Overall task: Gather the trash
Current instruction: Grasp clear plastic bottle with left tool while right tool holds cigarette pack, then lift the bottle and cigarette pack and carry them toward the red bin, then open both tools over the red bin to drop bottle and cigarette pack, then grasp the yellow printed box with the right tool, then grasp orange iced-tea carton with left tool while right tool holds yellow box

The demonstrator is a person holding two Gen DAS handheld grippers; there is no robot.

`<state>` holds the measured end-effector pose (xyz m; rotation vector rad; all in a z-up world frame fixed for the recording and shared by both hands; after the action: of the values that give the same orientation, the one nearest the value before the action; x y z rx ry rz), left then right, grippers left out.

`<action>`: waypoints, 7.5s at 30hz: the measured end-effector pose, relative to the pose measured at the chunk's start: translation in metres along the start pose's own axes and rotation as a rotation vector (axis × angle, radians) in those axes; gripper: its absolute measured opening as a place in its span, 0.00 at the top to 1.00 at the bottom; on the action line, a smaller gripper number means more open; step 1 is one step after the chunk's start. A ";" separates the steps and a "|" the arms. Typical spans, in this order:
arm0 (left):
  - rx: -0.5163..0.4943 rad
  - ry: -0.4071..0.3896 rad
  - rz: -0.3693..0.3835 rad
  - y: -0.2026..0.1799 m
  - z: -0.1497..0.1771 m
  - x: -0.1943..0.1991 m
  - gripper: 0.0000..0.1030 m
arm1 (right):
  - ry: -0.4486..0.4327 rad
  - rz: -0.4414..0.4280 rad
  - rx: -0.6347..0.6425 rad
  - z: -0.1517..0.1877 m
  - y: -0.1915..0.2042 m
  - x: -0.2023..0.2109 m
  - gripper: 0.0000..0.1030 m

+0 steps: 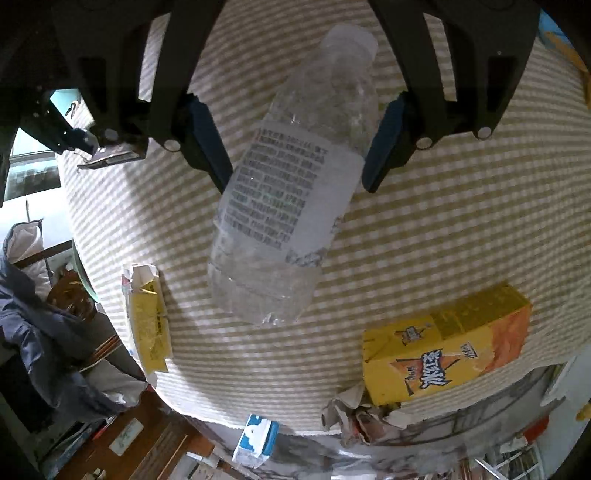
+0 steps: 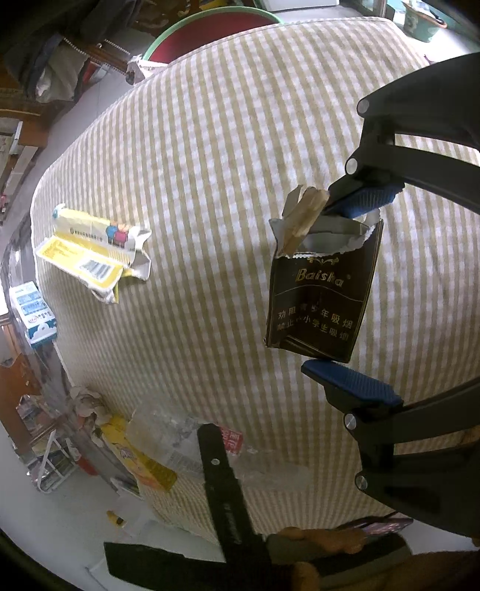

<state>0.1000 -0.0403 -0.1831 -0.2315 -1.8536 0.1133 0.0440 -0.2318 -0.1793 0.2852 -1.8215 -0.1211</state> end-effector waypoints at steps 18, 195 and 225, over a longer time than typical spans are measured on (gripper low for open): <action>-0.146 -0.244 -0.159 -0.017 -0.008 0.017 0.12 | 0.002 0.023 -0.017 0.010 0.005 0.001 0.24; -0.137 0.061 -0.043 0.050 -0.023 0.010 0.30 | -0.094 0.043 -0.059 -0.029 -0.013 0.010 0.45; 0.025 -0.080 -0.076 0.038 0.015 0.015 0.38 | -0.074 0.007 -0.185 -0.025 -0.025 -0.001 0.54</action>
<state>0.0855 0.0008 -0.1804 -0.1414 -1.9372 0.0941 0.0714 -0.2536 -0.1793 0.1455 -1.8700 -0.2969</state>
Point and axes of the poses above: each gripper's, at about its wrist camera, not at the fingertips, and x roughly against the way its jaws point, y to its left, z to its underside, the point moved 1 cm from there along -x, roughly the way its jaws point
